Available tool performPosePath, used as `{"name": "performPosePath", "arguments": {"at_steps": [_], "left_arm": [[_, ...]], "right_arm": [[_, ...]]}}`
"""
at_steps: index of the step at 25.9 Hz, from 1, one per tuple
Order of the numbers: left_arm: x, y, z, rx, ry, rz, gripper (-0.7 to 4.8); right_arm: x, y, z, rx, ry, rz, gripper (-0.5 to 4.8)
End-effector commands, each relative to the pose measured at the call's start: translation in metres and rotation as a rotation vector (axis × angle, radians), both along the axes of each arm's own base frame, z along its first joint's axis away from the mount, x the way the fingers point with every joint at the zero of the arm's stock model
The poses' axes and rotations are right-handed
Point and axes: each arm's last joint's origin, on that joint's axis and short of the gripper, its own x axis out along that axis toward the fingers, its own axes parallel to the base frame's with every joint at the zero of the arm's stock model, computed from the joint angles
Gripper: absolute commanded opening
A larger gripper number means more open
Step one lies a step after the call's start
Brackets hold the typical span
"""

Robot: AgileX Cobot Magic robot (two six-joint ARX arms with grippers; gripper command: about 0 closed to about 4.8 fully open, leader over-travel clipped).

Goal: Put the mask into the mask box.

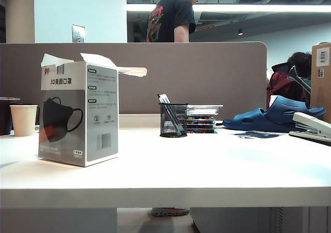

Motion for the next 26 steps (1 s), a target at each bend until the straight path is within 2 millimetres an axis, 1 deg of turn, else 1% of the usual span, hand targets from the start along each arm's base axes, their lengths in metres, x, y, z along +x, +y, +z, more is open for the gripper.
{"name": "performPosePath", "arguments": {"at_steps": [1, 2, 4, 5, 6, 7, 8, 9, 10, 12, 13, 14, 16, 19, 22, 24, 26], "left_arm": [[-0.006, -0.001, 0.006, -0.063, -0.003, -0.023, 1.54], [-0.007, -0.002, 0.007, -0.065, -0.006, -0.03, 1.45], [-0.01, -0.004, 0.008, -0.06, -0.01, -0.041, 1.45], [-0.011, -0.004, 0.008, -0.055, -0.016, -0.04, 1.3], [-0.012, -0.004, 0.009, -0.055, -0.017, -0.038, 0.79], [-0.015, -0.003, 0.01, -0.056, -0.019, -0.032, -0.01], [-0.018, -0.003, 0.011, -0.057, -0.017, -0.027, -0.06], [-0.021, -0.003, 0.011, -0.059, -0.014, -0.015, -0.06], [-0.025, -0.002, 0.012, -0.063, -0.005, 0.005, -0.06], [-0.033, -0.001, 0.012, -0.064, 0.011, 0.026, -0.06], [-0.037, -0.001, 0.012, -0.049, 0.012, 0.043, -0.06], [-0.043, -0.001, 0.011, 0.017, 0.008, 0.055, -0.06], [-0.051, 0.0, 0.009, 0.056, 0.017, 0.082, -0.06], [-0.068, 0.003, 0.007, 0.052, 0.053, 0.147, -0.06], [-0.084, 0.003, 0.004, 0.067, 0.042, 0.148, -0.06], [-0.1, 0.004, -0.003, 0.064, 0.057, 0.148, -0.06], [-0.109, 0.004, -0.008, 0.067, 0.08, 0.15, -0.06]], "right_arm": [[-0.02, -0.045, 0.017, -0.002, 0.003, -0.112, -0.09], [-0.023, -0.054, 0.019, -0.004, 0.012, -0.131, -0.09], [-0.032, -0.075, 0.022, -0.005, 0.029, -0.179, -0.09], [-0.037, -0.087, 0.024, -0.003, 0.034, -0.207, -0.09], [-0.042, -0.095, 0.026, 0.0, 0.036, -0.221, -0.09], [-0.054, -0.111, 0.031, 0.007, 0.031, -0.251, -0.09], [-0.066, -0.121, 0.036, 0.014, 0.014, -0.289, -0.09], [-0.074, -0.127, 0.039, 0.017, 0.001, -0.313, -0.09], [-0.086, -0.136, 0.043, 0.024, -0.018, -0.344, -0.09], [-0.106, -0.141, 0.047, 0.072, -0.045, -0.371, -0.09], [-0.11, -0.142, 0.046, 0.077, -0.051, -0.374, -0.09], [-0.118, -0.14, 0.04, 0.081, -0.058, -0.372, -0.09], [-0.128, -0.139, 0.029, 0.083, -0.058, -0.366, -0.09], [-0.144, -0.135, 0.007, 0.117, -0.047, -0.319, -0.09], [-0.158, -0.132, -0.014, 0.171, -0.046, -0.296, -0.09], [-0.168, -0.125, -0.04, 0.216, -0.033, -0.243, -0.09], [-0.174, -0.12, -0.054, 0.215, -0.016, -0.196, -0.09]]}}
